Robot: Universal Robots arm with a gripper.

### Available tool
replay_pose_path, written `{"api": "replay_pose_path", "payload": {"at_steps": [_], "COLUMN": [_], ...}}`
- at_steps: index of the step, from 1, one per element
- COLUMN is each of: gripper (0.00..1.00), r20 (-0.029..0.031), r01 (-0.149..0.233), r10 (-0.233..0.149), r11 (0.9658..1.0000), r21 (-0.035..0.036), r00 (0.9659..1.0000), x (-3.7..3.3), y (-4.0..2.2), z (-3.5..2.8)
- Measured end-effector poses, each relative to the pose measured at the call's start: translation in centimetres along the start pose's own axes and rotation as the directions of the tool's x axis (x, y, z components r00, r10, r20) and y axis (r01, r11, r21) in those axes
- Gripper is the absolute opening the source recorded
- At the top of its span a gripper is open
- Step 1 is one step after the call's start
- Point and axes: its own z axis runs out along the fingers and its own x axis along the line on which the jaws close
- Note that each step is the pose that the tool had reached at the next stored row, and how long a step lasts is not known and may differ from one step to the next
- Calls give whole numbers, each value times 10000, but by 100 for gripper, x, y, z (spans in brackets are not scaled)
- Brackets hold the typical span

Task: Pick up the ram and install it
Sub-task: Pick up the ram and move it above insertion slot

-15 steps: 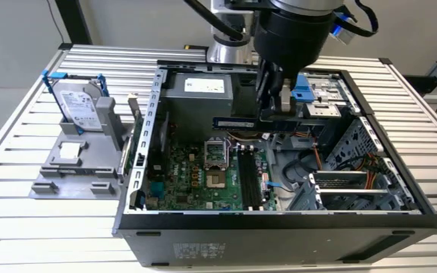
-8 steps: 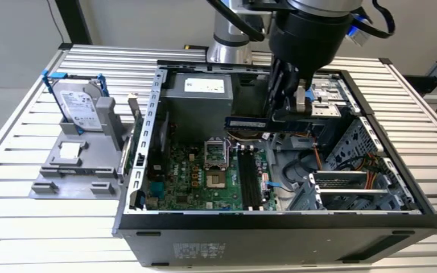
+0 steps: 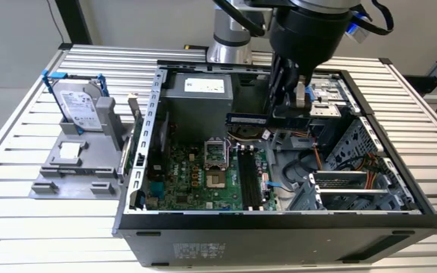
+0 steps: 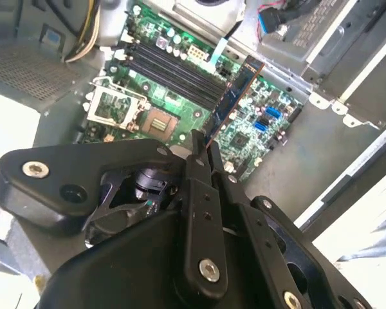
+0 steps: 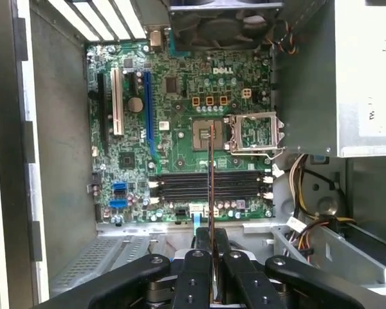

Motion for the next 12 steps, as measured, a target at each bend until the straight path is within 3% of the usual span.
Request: {"api": "replay_pose_path", "payload": {"at_steps": [6, 12], "gripper": [0, 0], "r20": [-1, 2], "r01": [-11, -196], "r10": [11, 196], "r11": [10000, 9998], "r21": [0, 0], "r00": [10000, 9998], "x": [-144, -160], "y": [-32, -35], "z": [-1, -1]}}
